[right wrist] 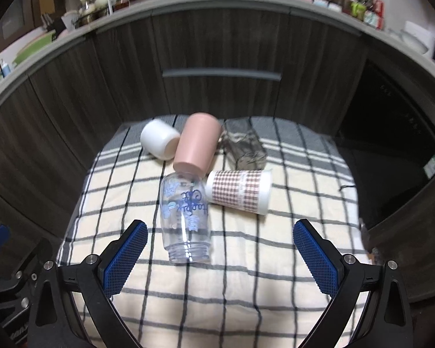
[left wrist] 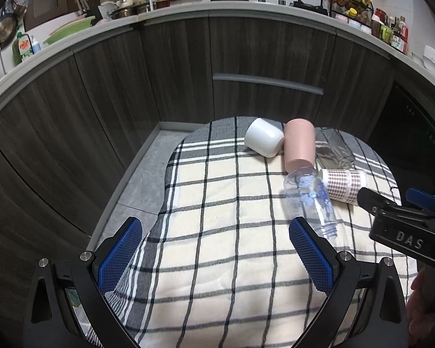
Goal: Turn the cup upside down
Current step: 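Move the right gripper to the clear Happy Cat cup and close around it, then lift the clear cup with the right gripper and lower it back to the towel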
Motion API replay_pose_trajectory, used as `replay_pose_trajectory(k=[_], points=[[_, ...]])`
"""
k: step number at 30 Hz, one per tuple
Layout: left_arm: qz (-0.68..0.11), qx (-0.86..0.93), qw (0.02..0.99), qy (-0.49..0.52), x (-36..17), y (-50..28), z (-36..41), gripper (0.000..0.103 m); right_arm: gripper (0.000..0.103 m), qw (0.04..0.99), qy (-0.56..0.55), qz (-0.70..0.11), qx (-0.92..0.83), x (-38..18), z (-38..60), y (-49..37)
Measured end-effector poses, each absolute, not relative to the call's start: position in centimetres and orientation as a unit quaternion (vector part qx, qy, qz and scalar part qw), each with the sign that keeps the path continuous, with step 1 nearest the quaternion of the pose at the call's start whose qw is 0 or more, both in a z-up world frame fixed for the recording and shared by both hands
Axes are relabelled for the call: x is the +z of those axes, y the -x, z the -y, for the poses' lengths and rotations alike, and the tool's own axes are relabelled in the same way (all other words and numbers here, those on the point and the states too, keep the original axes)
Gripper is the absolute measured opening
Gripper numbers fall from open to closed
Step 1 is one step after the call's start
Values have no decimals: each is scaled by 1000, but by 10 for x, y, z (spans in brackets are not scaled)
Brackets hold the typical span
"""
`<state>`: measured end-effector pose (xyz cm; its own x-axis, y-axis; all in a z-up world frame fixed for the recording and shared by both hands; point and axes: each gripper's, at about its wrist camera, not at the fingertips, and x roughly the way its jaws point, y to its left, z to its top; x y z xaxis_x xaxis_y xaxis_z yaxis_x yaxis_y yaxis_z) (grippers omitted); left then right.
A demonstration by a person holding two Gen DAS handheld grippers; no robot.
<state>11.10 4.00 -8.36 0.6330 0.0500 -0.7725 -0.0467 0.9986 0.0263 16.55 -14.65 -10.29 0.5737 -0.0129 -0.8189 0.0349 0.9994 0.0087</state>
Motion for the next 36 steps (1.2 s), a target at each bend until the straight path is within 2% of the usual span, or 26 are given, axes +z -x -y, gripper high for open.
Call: replay_pose_trajectory(k=[17, 23, 25, 36], points=[[-472, 13, 881, 11, -151, -157, -58, 103, 99, 834, 1, -552, 8, -188, 121, -248], [-480, 15, 877, 16, -158, -159, -62, 103, 85, 821, -11, -571, 25, -206, 117, -259], [-481, 16, 877, 14, -158, -159, -63, 103, 72, 816, -17, -576, 37, -210, 114, -261], [-471, 16, 882, 6, -141, -141, -60, 103, 72, 819, -62, -568, 46, -196, 122, -239]])
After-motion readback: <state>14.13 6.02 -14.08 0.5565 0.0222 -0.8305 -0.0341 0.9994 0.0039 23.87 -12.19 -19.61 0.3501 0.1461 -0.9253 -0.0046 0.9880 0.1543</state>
